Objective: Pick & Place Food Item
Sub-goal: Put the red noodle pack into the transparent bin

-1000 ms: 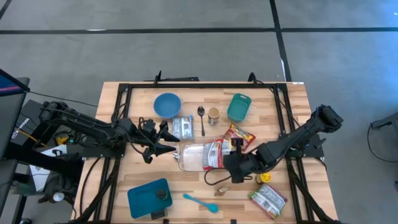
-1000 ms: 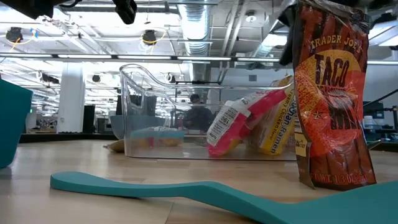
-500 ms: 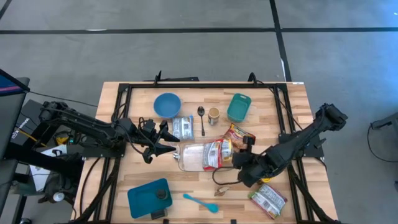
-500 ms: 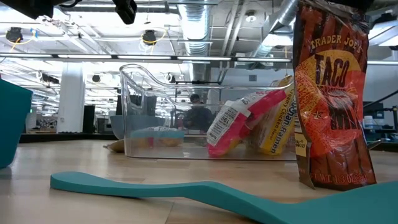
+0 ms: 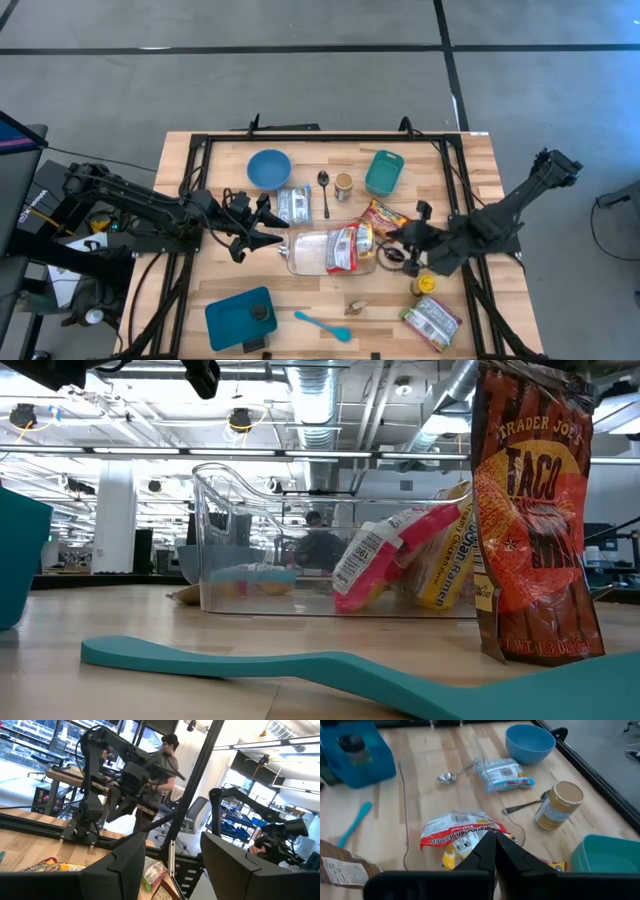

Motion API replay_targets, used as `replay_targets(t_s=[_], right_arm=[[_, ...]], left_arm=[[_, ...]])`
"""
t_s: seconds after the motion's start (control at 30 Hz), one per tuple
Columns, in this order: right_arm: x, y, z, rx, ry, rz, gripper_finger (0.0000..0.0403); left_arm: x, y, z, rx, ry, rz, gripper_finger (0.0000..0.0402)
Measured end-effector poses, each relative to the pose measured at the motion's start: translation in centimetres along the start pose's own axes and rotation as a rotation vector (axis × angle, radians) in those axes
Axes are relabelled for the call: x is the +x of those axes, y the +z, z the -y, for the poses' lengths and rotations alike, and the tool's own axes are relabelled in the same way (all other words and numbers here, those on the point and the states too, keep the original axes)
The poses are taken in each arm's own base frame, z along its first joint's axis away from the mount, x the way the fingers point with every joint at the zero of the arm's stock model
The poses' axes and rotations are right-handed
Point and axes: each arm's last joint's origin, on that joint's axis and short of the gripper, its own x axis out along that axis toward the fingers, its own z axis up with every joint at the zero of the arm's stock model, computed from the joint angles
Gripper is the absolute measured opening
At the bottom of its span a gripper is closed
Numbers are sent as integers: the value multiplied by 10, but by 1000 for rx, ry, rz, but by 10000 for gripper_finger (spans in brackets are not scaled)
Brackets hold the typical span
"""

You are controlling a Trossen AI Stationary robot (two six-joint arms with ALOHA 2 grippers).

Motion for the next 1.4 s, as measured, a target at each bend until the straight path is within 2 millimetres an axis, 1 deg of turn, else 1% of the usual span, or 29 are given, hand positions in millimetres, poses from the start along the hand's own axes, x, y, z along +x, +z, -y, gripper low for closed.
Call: replay_targets(t_s=[0.1,0.23,0.4,0.53,0.63,0.77,0.93,1.1,1.23,1.4], right_arm=[[-3,-4,13,72,11,39,0],[-6,-5,35,222,-13,69,0],[-1,-5,59,374,2,24,0],[7,-4,74,475,-9,-52,0],[14,-8,87,536,-32,-148,0],[23,-17,104,638,-123,-289,0],[31,-25,122,758,-217,-419,0],[44,-29,135,805,-262,-500,0],[57,-33,145,802,-312,-565,0],[73,-39,156,812,-306,-671,0]], left_arm=[[0,0,0,0,0,0,186],[0,0,0,0,0,0,186],[0,0,0,0,0,0,186],[0,0,0,-9,0,0,186],[0,0,0,-10,0,0,186],[0,0,0,-10,0,0,186],[0,0,0,-10,0,0,186],[0,0,0,-11,0,0,186],[0,0,0,-11,0,0,186],[0,0,0,-11,-1,0,186]])
